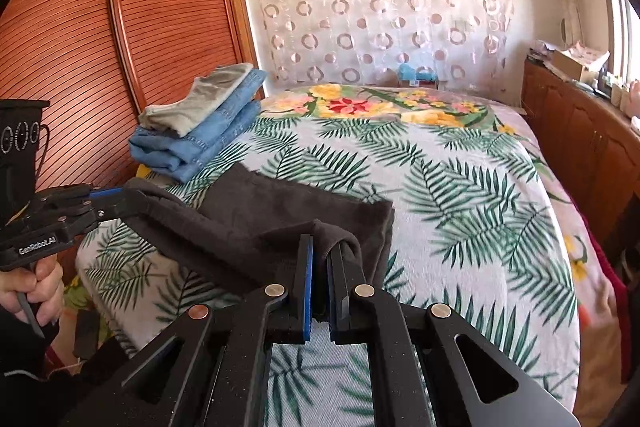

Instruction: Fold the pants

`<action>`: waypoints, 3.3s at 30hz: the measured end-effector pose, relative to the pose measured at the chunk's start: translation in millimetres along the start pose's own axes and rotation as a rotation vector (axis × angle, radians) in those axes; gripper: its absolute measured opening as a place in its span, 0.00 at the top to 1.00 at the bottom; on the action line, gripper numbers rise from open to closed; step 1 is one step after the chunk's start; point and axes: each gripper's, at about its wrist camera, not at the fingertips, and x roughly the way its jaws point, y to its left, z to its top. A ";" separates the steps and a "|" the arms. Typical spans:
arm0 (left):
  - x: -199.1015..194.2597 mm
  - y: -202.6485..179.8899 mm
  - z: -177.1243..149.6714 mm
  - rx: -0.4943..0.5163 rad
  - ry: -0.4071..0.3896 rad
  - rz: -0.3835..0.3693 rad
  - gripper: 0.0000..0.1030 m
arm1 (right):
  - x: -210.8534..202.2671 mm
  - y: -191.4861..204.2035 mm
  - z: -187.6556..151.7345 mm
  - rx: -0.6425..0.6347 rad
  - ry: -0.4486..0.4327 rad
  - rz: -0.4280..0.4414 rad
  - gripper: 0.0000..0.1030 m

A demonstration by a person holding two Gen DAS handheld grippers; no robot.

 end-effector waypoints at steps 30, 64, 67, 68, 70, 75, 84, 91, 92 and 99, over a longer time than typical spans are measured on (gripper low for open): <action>56.6 43.1 6.9 -0.057 0.097 0.080 0.61 | 102.7 -0.6 42.8 -0.052 0.101 -0.017 0.95; 79.6 77.8 -10.2 -0.069 0.190 0.171 0.25 | 92.0 -2.2 8.2 -0.131 0.195 -0.028 0.63; 82.1 81.7 -2.4 -0.073 0.180 0.179 0.25 | 107.9 0.3 17.3 -0.148 0.223 -0.062 0.63; 82.4 83.4 1.0 -0.080 0.173 0.180 0.25 | 111.4 -0.1 20.8 -0.152 0.227 -0.071 0.63; 83.4 85.0 5.6 -0.090 0.163 0.180 0.25 | 117.5 -3.9 28.7 -0.144 0.231 -0.081 0.63; 85.1 87.4 12.1 -0.112 0.138 0.192 0.25 | 127.3 -14.2 49.5 -0.091 0.179 -0.096 0.63; 72.6 77.8 1.7 -0.110 0.127 0.157 0.32 | 114.2 -31.9 45.6 -0.016 0.159 -0.096 0.63; 55.4 59.7 -19.5 -0.077 0.148 0.097 0.54 | 87.9 -32.1 29.3 -0.009 0.168 -0.029 0.63; 54.8 57.7 -22.2 -0.075 0.154 0.092 0.58 | 85.3 -31.3 25.3 -0.014 0.178 -0.020 0.63; 55.2 51.7 -35.0 -0.082 0.182 0.073 0.63 | 76.4 -28.2 10.6 -0.027 0.202 0.026 0.63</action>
